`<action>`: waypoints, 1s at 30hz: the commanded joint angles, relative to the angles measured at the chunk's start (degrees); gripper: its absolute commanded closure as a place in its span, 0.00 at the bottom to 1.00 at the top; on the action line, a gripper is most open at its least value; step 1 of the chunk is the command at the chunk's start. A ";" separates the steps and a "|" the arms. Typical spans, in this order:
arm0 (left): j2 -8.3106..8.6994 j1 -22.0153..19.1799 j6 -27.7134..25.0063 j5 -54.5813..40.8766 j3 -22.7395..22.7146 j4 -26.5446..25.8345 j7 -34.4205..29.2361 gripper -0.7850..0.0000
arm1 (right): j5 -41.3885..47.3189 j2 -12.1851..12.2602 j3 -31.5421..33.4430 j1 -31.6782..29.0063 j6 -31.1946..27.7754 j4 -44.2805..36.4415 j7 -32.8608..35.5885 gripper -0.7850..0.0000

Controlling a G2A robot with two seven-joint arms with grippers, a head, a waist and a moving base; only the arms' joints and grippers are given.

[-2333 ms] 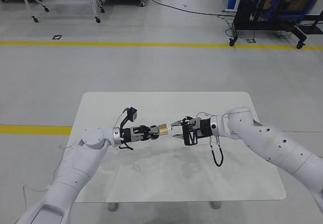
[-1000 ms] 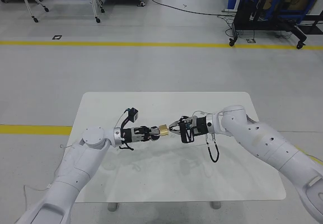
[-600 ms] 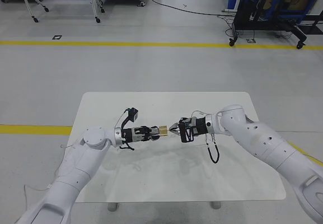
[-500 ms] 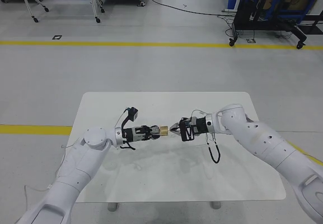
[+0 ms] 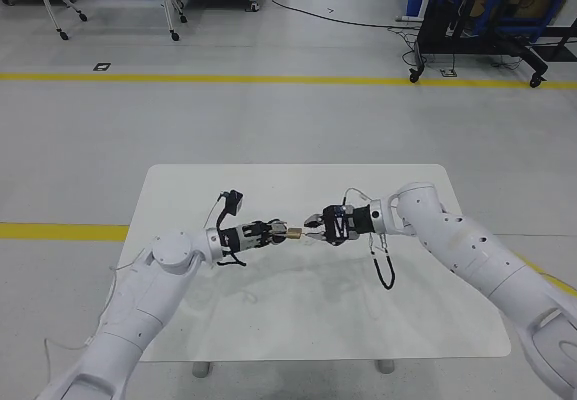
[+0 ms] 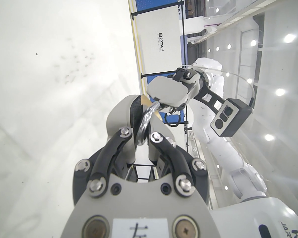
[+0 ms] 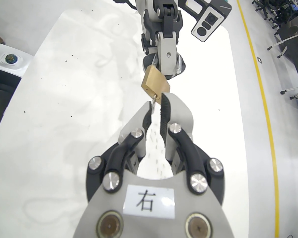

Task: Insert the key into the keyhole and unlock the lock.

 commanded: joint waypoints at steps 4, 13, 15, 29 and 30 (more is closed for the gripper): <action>0.01 -0.79 3.99 4.08 0.72 -1.49 2.83 1.00 | -2.51 2.71 4.93 -3.47 5.36 -0.78 -7.83 0.00; -2.23 -5.10 14.24 16.53 8.66 -3.90 12.89 1.00 | -2.26 5.48 10.17 -7.86 8.51 -0.95 -14.96 0.00; -3.14 -6.74 15.44 18.64 11.07 -3.03 14.28 1.00 | -2.26 5.48 10.17 -7.86 8.51 -0.95 -14.96 0.00; -8.45 -13.57 18.42 28.08 21.39 6.73 17.34 0.00 | -2.26 5.48 10.17 -7.86 8.51 -0.95 -14.96 0.00; -8.51 -13.59 18.35 28.03 21.24 7.01 17.21 0.00 | -2.26 5.48 10.17 -7.86 8.51 -0.95 -14.96 0.00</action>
